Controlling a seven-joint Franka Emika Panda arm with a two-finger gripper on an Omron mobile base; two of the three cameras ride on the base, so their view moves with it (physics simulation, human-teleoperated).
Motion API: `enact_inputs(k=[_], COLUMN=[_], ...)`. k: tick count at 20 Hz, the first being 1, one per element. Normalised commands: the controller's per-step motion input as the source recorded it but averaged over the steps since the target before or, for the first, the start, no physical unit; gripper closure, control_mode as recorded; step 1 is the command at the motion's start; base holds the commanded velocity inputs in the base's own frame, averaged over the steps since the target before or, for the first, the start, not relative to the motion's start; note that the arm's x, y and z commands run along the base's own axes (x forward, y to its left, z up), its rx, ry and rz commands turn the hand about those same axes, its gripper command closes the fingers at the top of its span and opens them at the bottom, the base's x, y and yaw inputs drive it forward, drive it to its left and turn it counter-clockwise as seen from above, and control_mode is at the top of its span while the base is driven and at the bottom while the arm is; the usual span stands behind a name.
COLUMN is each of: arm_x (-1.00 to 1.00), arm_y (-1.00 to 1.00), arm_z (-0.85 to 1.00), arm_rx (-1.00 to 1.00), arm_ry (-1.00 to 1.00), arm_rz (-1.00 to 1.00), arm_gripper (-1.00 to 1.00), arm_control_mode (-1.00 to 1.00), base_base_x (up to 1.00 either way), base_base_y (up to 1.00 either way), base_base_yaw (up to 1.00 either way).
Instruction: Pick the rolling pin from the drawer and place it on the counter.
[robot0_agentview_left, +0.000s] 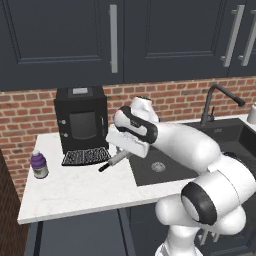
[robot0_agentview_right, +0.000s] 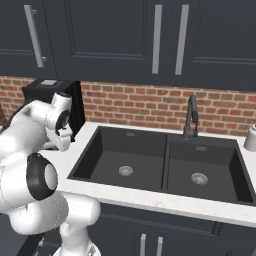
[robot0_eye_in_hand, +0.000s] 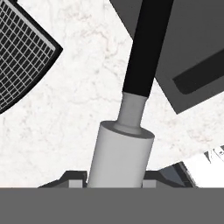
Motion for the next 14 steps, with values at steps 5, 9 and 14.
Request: enact_inputs(k=[5, 9, 14], arm_x=[0.39, 0.19, 0.03], arm_y=[0.03, 0.11, 0.28], arm_z=[-0.45, -0.79, -0.68], arm_rx=[-0.06, -0.12, -0.17], arm_ry=[0.27, 0.2, 0.07], arm_rz=[-0.01, 0.0, 0.0], arm_gripper=[1.0, 1.0, 1.0], arm_control_mode=[-1.0, -1.0, -1.0], base_base_x=[0.0, 0.0, 0.0], base_base_y=[0.0, 0.0, 0.0], base_base_yaw=[0.0, 0.0, 0.0])
